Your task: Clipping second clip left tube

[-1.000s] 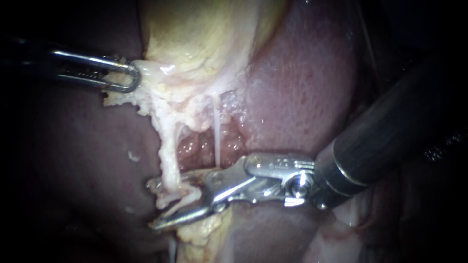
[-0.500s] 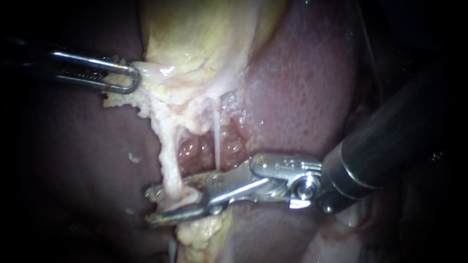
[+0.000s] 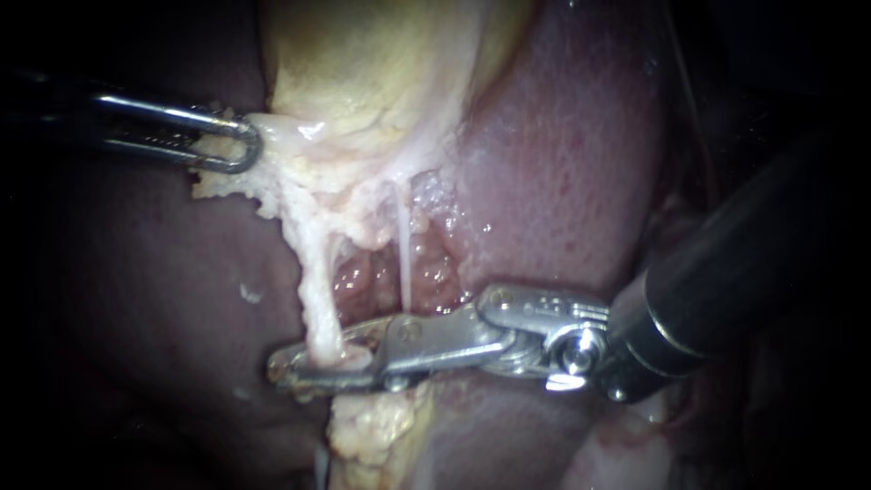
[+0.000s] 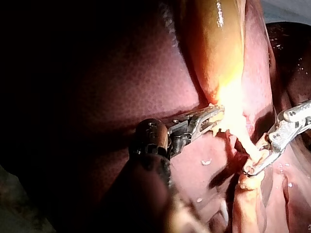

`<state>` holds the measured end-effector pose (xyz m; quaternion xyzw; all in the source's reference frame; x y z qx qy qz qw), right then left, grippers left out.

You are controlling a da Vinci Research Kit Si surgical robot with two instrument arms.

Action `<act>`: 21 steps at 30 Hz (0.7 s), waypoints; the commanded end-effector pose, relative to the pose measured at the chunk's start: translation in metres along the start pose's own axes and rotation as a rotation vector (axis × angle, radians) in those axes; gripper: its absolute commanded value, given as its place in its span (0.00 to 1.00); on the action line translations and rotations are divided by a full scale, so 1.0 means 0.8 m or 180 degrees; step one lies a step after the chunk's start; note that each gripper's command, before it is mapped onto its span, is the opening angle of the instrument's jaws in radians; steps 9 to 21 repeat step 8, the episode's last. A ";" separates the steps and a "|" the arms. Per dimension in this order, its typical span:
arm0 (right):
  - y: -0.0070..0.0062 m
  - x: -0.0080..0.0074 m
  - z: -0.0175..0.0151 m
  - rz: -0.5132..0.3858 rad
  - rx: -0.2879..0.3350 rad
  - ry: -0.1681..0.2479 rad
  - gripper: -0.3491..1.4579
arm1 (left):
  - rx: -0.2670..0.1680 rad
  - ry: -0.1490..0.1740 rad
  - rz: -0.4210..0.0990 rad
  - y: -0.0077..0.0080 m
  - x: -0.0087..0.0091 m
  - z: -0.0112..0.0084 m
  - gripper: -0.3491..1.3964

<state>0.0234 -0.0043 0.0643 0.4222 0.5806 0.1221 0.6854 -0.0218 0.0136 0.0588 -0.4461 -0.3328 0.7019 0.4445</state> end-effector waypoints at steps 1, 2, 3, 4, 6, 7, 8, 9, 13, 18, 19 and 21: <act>0.0001 -0.0002 0.0001 -0.0005 0.0002 -0.0003 0.00 | 0.0001 0.0000 -0.0001 0.0000 0.0000 0.0000 0.00; 0.0002 -0.0003 0.0002 -0.0006 0.0002 -0.0004 0.00 | 0.0001 0.0000 -0.0001 0.0000 0.0000 0.0000 0.00; 0.0002 -0.0003 0.0001 -0.0006 0.0001 -0.0004 0.00 | 0.0001 0.0000 -0.0001 0.0000 0.0000 0.0000 0.00; 0.0003 -0.0004 0.0001 -0.0005 -0.0001 -0.0003 0.00 | 0.0001 0.0000 -0.0001 0.0000 0.0000 0.0000 0.00; 0.0005 -0.0004 -0.0001 -0.0005 -0.0004 -0.0002 0.00 | 0.0000 0.0000 -0.0001 -0.0001 0.0000 0.0000 0.00; 0.0007 -0.0005 -0.0001 -0.0005 -0.0005 -0.0002 0.00 | -0.0001 -0.0001 0.0000 -0.0001 0.0000 0.0000 0.00; 0.0009 -0.0005 -0.0002 0.0071 -0.0017 0.0003 0.00 | -0.0001 -0.0001 0.0000 -0.0002 0.0001 0.0000 0.00; 0.0009 -0.0005 -0.0002 0.0071 -0.0017 0.0003 0.00 | -0.0001 -0.0001 0.0000 -0.0002 0.0001 0.0000 0.00; 0.0009 -0.0005 -0.0002 0.0071 -0.0017 0.0003 0.00 | -0.0001 -0.0001 0.0000 -0.0002 0.0001 0.0000 0.00; 0.0009 -0.0005 -0.0002 0.0071 -0.0017 0.0003 0.00 | -0.0001 -0.0001 0.0000 -0.0002 0.0001 0.0000 0.00; 0.0009 -0.0005 -0.0002 0.0071 -0.0017 0.0003 0.00 | -0.0001 -0.0001 0.0000 -0.0002 0.0001 0.0000 0.00; 0.0009 -0.0005 -0.0002 0.0071 -0.0017 0.0003 0.00 | -0.0001 -0.0001 0.0000 -0.0002 0.0001 0.0000 0.00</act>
